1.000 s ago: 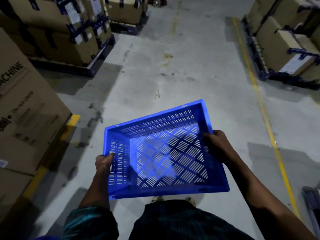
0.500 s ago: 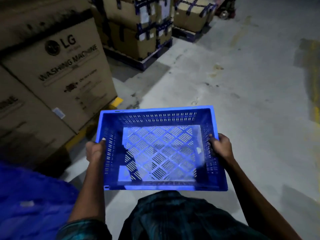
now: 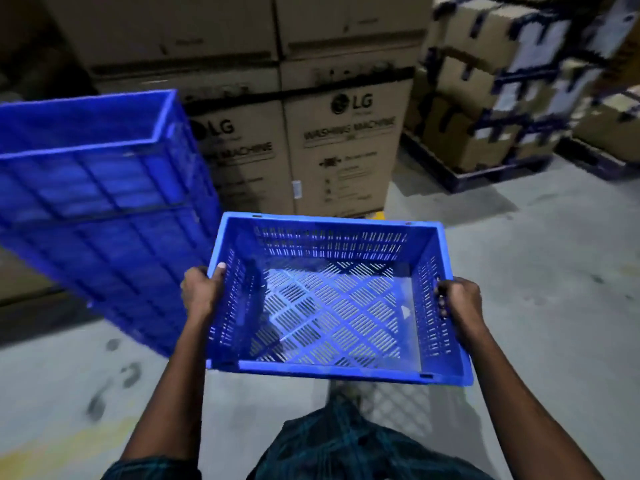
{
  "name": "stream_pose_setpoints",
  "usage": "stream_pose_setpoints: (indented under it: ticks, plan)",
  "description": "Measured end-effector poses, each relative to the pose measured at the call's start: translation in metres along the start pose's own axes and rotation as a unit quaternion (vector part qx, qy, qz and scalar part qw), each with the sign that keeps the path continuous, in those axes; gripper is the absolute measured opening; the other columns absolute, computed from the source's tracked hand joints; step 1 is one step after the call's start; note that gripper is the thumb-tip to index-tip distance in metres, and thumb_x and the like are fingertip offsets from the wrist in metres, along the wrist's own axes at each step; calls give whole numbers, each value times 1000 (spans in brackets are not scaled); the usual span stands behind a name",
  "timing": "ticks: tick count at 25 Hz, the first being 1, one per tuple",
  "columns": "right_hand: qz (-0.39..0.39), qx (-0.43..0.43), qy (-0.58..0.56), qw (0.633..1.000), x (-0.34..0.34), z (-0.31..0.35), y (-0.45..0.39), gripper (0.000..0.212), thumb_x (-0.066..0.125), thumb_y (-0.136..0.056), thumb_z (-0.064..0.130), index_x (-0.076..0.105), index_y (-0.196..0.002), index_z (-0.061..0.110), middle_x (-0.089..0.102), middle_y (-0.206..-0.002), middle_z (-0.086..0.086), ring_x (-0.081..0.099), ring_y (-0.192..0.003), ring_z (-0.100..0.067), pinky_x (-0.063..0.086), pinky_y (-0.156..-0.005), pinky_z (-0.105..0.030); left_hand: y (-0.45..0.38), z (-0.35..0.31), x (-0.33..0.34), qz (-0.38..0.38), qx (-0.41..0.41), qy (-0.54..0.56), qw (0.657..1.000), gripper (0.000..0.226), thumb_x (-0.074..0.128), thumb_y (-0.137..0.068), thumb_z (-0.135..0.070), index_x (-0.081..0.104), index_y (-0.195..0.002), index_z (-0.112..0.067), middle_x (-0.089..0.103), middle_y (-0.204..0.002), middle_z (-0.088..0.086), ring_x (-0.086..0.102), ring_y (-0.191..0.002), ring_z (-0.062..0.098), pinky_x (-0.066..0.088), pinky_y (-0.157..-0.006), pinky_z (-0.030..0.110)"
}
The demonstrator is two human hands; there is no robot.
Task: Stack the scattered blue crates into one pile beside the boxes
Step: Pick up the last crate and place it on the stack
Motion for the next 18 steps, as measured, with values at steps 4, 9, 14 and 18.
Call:
stream_pose_setpoints:
  ticks: [4,9,14,18]
  plan:
    - [89,-36,0,995,69,9,39,12,54,-75,12,62,-66,13,58,-56,-7,40,-45,-20,33,-42,-25,49,74,-96,-102,-81,39,991,41,63,-90,-44,68,-102,-5,68,-101,28,63,-99,46,50,-83,46]
    - [188,-61,4,980,160,28,93,25,54,-73,7,63,-93,19,60,-62,-5,40,-43,-17,29,-39,-21,99,139,-209,-222,-109,63,967,33,66,-89,-34,55,-112,-14,64,-113,24,59,-107,44,44,-89,46]
    - [234,-90,-13,968,239,61,161,39,56,-76,2,62,-106,26,64,-66,-8,44,-45,-20,31,-40,-23,96,191,-296,-262,-142,71,952,32,67,-90,-34,55,-110,-13,63,-116,26,58,-110,45,44,-92,48]
    - [291,-106,-49,949,286,104,222,49,58,-83,-10,55,-120,22,62,-76,-17,44,-44,-19,32,-40,-24,73,207,-374,-286,-106,61,950,28,67,-89,-29,56,-107,-11,65,-114,26,60,-107,45,45,-89,48]
Point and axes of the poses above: each hand's wrist, its own y-axis away from the middle knuckle, its own x-axis out of the palm, z = x × y, the point moved 8 cm from there along -y, towards the middle knuckle
